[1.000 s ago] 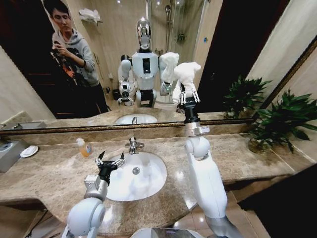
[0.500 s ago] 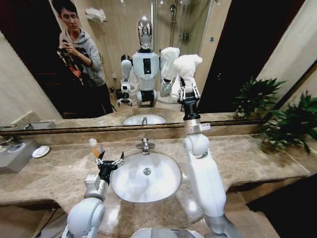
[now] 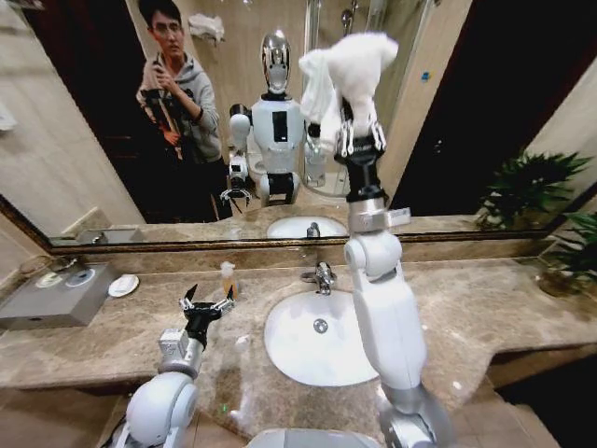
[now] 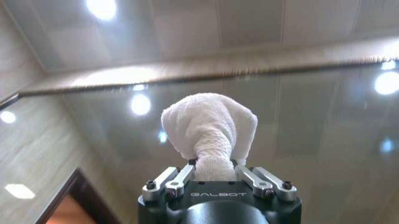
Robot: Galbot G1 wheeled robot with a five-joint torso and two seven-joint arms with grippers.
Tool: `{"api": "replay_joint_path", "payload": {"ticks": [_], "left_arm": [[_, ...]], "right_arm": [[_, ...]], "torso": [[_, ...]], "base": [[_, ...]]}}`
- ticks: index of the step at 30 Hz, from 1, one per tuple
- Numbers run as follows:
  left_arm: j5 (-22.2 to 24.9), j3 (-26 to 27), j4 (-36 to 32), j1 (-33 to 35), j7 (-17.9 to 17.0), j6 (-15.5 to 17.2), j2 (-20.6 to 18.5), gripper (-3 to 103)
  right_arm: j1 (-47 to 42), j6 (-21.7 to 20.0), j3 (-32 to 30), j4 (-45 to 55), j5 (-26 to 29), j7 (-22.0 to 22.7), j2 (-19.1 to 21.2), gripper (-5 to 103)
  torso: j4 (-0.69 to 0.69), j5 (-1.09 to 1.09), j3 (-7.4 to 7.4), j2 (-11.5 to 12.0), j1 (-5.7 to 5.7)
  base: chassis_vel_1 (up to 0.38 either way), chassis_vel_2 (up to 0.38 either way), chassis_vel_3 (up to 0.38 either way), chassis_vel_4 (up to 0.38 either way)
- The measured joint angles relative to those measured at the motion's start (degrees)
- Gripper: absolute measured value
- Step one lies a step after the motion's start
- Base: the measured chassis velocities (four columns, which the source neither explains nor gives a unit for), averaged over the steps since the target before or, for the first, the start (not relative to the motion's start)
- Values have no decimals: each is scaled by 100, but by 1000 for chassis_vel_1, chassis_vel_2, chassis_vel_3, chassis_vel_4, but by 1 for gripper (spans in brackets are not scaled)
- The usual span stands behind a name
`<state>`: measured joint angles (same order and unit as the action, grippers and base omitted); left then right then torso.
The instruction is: Pick up the towel from the sink counter and wipe the mirror surface.
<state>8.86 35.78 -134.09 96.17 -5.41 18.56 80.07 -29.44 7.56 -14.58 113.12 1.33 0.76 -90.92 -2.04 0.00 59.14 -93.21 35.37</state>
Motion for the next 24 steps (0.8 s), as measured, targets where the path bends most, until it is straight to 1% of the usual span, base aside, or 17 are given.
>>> {"api": "replay_joint_path", "payload": {"ticks": [1, 3, 4, 5, 6, 9, 10, 14, 19, 21, 23, 24], "left_arm": [[0, 0, 0, 0, 0, 0, 0, 100], [0, 0, 0, 1, 0, 0, 2, 100], [1, 0, 0, 2, 0, 0, 2, 100], [1, 0, 0, 2, 0, 0, 2, 100], [0, -1, 0, 2, 0, 0, 2, 100], [0, -1, 0, 2, 1, 0, 1, 100], [0, -1, 0, 2, 1, 0, 1, 100], [0, 0, 0, 1, 0, 0, 1, 100], [0, 1, 0, 1, 0, 0, 1, 100], [0, 1, 0, 1, 0, 0, 1, 100], [0, 1, 0, 2, 1, 0, 1, 100], [0, 1, 0, 2, 0, 0, 1, 100]], "right_arm": [[0, 0, 0, 0, 0, 0, 0, 19], [588, -112, -152, -324, -27, 46, -54, 19], [776, -140, -190, -441, -25, 65, -64, 19], [776, -140, -190, -441, -25, 65, -64, 19], [1072, -186, -247, -653, -22, 96, -79, 19], [1927, -308, -362, -1353, -24, 129, -118, 19], [1927, -308, -362, -1353, -24, 129, -118, 19], [2566, -340, -361, -1990, -26, 106, -120, 19], [2766, -277, -205, -2409, -183, 85, -127, 19], [2682, -169, -74, -2628, -451, 67, -128, 19], [2611, -115, -41, -2694, -561, 56, -128, 19], [2491, -39, 4, -2765, -736, 39, -127, 19]], "torso": [[0, 0, 0, 0, 0], [-3, 2, 0, 0, -2], [-1, 1, 0, 0, -1], [-1, 1, 0, 0, -1], [-3, 2, 0, 0, -2], [-2, 1, 0, 0, -1], [-2, 1, 0, 0, -1], [-4, -1, 1, 0, 1], [-4, -1, 0, 0, 0], [-4, 0, 0, 0, 0], [-3, 0, 0, 0, -1], [-3, 1, 1, 0, 0]], "base": [[0, 0, 0, 0], [-8, -36, 8, 28], [-26, -66, 17, 56], [-26, -66, 17, 56], [-26, -66, 41, 42], [0, 0, 0, 0], [0, 0, 0, 0], [0, 0, 0, 0], [0, 0, 0, 0], [0, 0, 0, 0], [0, 0, 0, 0], [0, 0, 0, 0]]}}
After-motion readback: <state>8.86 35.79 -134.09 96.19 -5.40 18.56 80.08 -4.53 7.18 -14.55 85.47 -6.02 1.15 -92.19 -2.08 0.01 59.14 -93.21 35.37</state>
